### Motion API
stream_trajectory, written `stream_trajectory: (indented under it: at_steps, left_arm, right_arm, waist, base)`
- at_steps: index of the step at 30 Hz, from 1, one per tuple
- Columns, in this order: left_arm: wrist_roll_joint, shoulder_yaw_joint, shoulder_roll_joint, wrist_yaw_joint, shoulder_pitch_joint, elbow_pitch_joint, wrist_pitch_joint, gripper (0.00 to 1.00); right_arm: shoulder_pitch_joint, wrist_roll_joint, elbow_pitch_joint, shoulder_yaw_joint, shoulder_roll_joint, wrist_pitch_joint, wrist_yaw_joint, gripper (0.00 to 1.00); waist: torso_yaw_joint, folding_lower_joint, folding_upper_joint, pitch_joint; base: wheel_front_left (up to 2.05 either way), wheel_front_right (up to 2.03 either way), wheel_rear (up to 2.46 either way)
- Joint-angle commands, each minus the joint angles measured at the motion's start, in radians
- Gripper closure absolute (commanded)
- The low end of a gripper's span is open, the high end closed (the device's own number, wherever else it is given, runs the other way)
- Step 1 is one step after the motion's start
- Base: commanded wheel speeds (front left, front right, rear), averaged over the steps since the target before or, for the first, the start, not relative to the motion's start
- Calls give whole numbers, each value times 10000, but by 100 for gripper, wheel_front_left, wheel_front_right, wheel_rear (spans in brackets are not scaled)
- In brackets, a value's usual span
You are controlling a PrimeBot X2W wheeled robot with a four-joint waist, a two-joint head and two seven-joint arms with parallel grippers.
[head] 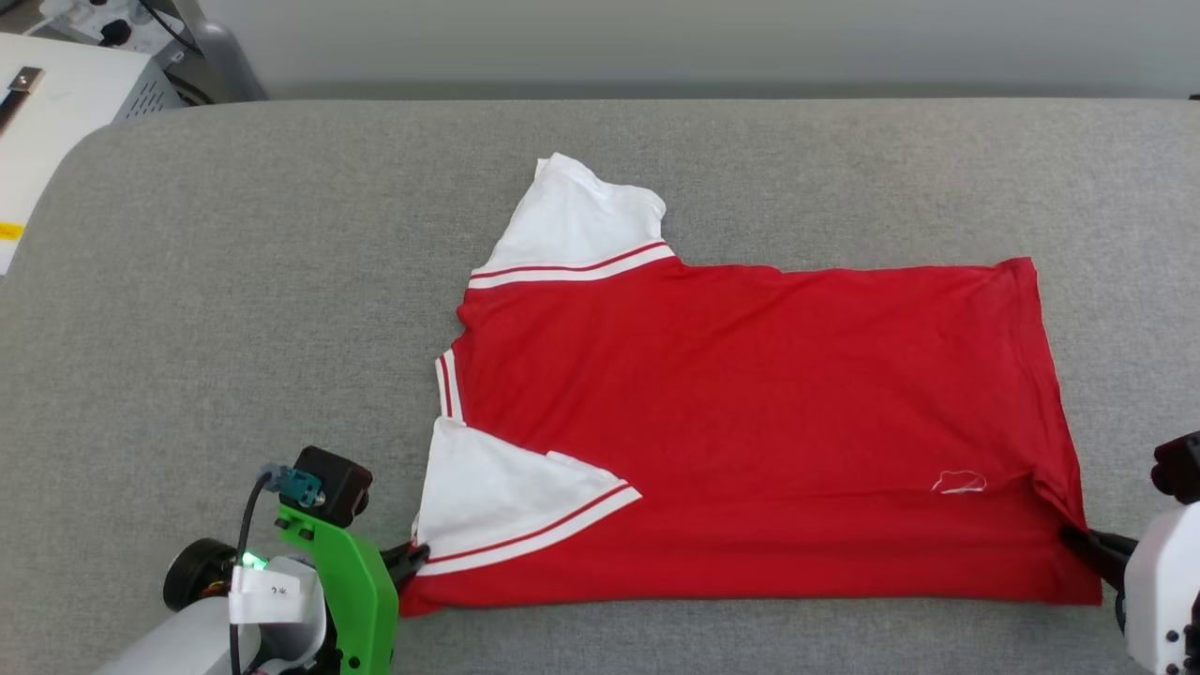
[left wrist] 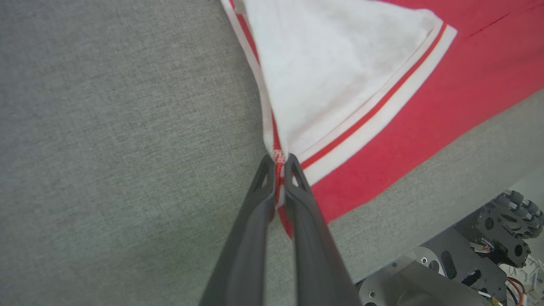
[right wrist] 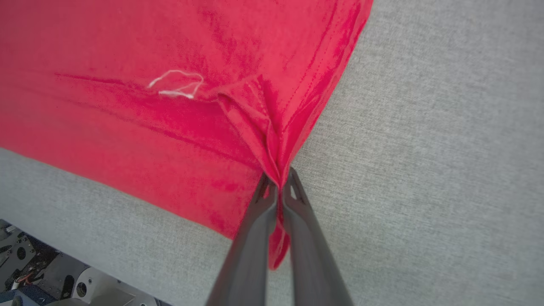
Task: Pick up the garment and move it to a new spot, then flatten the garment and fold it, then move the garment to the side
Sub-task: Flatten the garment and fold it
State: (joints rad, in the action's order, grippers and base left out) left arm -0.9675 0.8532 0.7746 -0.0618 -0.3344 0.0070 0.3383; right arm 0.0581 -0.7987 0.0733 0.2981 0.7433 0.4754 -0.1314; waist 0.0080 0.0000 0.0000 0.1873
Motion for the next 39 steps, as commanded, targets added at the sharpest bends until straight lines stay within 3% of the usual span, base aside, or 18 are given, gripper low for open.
stream_trajectory:
  at_steps: [1, 8, 9, 10, 11, 19, 23, 29, 34, 39]
  left_arm:
    - [-41, 37, -143, -37, 134, 208, 12, 100]
    - [-130, 114, -517, 119, 92, 1169, -118, 100]
    - [-143, 77, -556, 117, 72, 1224, -187, 67]
    - [-112, 30, -561, 104, 40, 1265, -292, 0]
    - [-71, -15, -536, 86, 10, 1273, -384, 0]
    - [150, -1016, 152, -290, -636, 580, -1253, 0]
    - [628, -1526, 362, -586, -1418, 408, -1739, 0]
    - [1304, -1871, 9, -622, -3181, 570, -1994, 0]
    - [1531, -2058, -469, -182, -5154, 1225, -1762, 0]
    - [1743, -1705, -880, 458, -7118, 2151, -501, 0]
  right_arm:
    - [-23, 129, 160, -17, -210, 158, 7, 100]
    - [337, 548, 1117, 196, -769, 169, 7, 100]
    - [367, 520, 1193, 166, -846, 62, 7, 76]
    - [400, 482, 1243, 124, -913, -60, 7, 18]
    - [429, 502, 1249, 70, -929, -202, 7, 0]
    - [688, 1228, 603, -1238, -1220, -2539, 7, 0]
    - [1025, 2043, 187, -2093, -1784, -3744, 7, 0]
    - [1483, 3101, -599, -3147, -3068, -5007, 7, 0]
    - [1679, 3751, -1422, -3319, -3880, -5519, 7, 0]
    - [1958, 3977, -1938, -3190, -4271, -5870, 7, 0]
  waist:
    - [-48, 0, 0, 293]
    - [-42, 0, 0, 450]
    - [-32, 0, 0, 406]
    - [-26, 0, 0, 324]
    - [-16, 0, 0, 249]
    - [45, 0, 0, -238]
    - [-70, 0, 0, -206]
    - [-356, 0, 0, 340]
    - [-775, 0, 0, 1294]
    - [-1224, 0, 0, 2278]
  base:
    - [0, 0, 0]
    - [0, 0, 0]
    - [0, 0, 0]
    - [0, 0, 0]
    - [0, 0, 0]
    - [0, 0, 0]
    - [0, 0, 0]
    - [0, 0, 0]
    - [0, 0, 0]
    - [0, 0, 0]
